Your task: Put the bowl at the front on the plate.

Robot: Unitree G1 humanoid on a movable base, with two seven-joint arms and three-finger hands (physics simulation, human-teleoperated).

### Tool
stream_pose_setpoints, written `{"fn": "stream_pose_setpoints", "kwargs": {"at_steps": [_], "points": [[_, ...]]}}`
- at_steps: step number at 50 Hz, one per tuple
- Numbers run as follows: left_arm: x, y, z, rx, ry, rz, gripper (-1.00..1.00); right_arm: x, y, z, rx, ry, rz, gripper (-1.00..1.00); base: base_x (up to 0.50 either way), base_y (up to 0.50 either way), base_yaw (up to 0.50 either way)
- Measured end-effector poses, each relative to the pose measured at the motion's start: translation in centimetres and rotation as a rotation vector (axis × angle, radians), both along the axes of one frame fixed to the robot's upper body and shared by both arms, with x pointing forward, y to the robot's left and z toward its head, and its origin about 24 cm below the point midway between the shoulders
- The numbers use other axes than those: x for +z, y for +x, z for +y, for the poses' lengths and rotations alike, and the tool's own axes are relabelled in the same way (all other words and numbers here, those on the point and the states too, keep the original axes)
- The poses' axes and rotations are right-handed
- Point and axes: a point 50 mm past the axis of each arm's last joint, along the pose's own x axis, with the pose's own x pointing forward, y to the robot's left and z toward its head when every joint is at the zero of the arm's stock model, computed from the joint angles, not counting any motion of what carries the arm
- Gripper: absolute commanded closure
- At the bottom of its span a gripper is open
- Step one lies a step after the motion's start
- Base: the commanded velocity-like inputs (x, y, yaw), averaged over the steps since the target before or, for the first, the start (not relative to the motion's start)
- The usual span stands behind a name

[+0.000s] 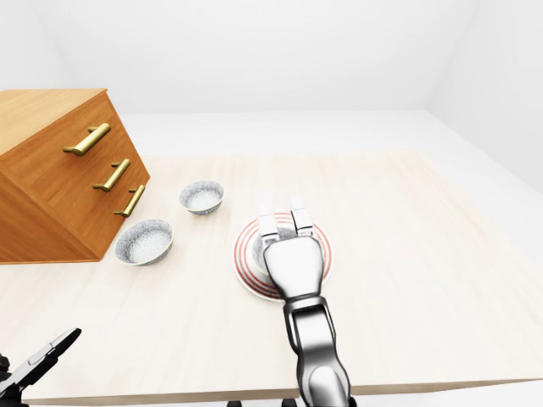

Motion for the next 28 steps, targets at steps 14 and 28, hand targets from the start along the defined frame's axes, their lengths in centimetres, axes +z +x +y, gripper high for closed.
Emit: {"fn": "stream_pose_setpoints", "kwargs": {"at_steps": [14,28], "points": [[-0.4,0.1,-0.1,-0.004,-0.013,0.014,-1.00,9.3,0.5,-1.1,-0.143,-0.154,-0.141,-1.00,0.00,0.00,0.00],[-0.9,0.1,-0.1,-0.008,-0.022,0.036,-1.00,17.6,-1.0,-1.8,-0.224,-0.111,-0.475,-1.00,0.00,0.00,0.00]]}}
